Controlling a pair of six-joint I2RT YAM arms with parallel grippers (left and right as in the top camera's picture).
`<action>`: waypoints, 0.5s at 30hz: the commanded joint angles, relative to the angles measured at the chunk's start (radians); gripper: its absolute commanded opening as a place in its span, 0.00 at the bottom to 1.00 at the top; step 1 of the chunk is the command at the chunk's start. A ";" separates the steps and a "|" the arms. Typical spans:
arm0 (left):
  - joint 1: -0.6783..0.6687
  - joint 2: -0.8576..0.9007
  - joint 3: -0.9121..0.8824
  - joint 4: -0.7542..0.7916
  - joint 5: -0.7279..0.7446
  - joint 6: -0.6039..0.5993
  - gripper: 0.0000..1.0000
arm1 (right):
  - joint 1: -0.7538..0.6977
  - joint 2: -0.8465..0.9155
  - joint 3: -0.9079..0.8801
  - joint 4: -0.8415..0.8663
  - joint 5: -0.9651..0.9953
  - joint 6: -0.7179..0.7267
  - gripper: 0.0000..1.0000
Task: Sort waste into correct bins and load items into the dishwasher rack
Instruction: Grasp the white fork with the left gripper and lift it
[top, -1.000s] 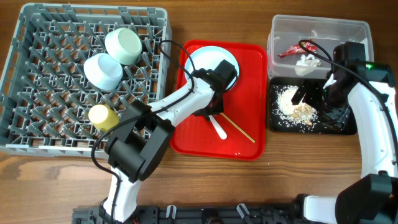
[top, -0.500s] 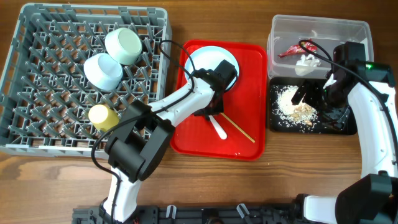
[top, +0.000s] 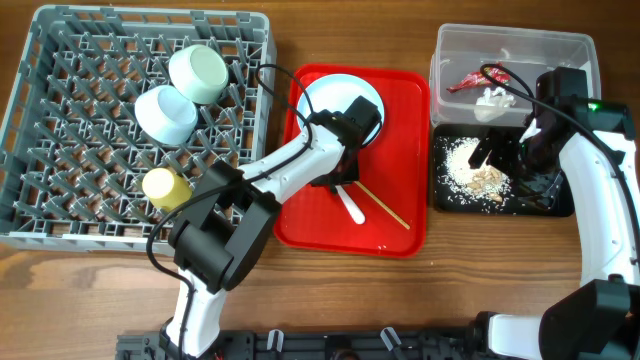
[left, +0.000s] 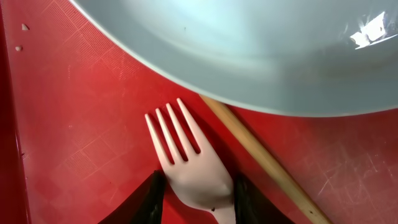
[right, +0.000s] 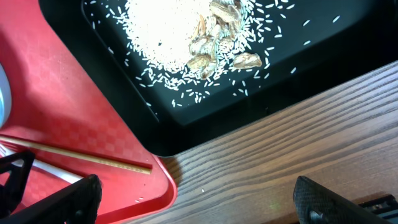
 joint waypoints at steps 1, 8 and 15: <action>0.003 0.026 -0.024 0.026 -0.018 -0.002 0.36 | -0.001 -0.019 0.019 -0.002 0.003 -0.006 1.00; 0.005 0.026 -0.024 0.093 -0.018 -0.002 0.40 | -0.001 -0.019 0.019 -0.002 0.003 -0.006 1.00; 0.005 0.026 -0.024 0.095 -0.018 -0.002 0.30 | -0.001 -0.018 0.019 0.000 0.003 -0.007 1.00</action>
